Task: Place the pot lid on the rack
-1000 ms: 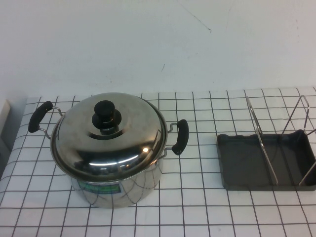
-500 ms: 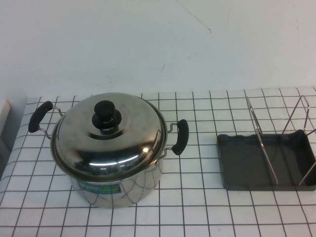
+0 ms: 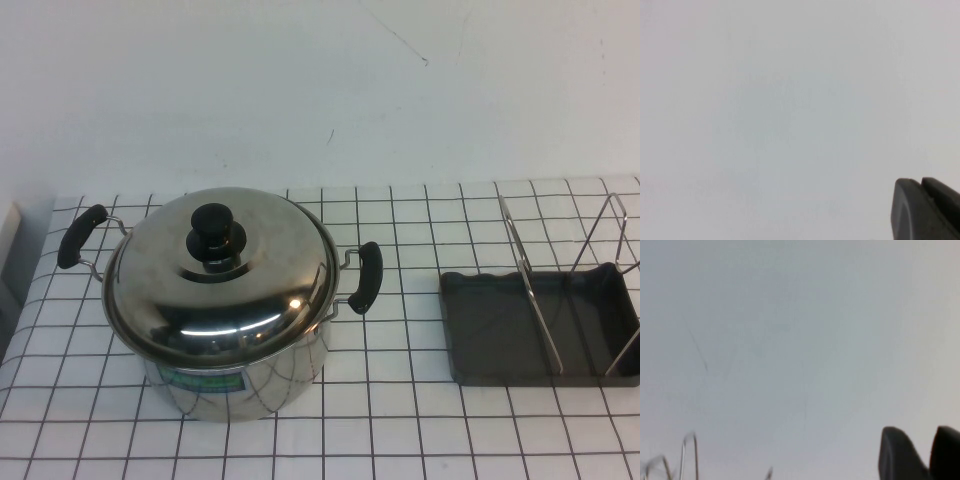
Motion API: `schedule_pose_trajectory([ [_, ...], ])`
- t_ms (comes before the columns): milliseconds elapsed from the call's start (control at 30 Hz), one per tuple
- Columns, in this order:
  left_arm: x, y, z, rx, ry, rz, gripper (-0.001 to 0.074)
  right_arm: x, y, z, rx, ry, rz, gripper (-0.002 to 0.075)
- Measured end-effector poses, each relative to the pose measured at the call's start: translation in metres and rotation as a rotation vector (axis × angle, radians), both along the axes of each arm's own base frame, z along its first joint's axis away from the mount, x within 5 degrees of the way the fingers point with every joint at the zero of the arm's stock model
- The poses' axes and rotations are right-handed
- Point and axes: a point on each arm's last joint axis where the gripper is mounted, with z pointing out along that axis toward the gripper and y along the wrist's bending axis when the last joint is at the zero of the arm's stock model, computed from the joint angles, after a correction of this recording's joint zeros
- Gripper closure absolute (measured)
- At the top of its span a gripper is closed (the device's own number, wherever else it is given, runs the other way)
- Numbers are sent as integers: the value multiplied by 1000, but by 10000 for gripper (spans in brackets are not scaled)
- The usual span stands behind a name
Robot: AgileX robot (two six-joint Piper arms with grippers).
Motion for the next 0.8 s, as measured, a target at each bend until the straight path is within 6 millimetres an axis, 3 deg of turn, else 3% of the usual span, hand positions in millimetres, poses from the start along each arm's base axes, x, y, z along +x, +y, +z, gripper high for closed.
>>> schedule_pose_trajectory([
  [200,-18,2,33,15,-421,28,738,-15,16,28,-71,-350,165,572],
  [367,-31,2,45,21,-609,40,738,-26,21,39,-63,-514,236,572],
  [800,-38,1,50,36,-708,37,738,-28,18,42,1,-552,239,572],
])
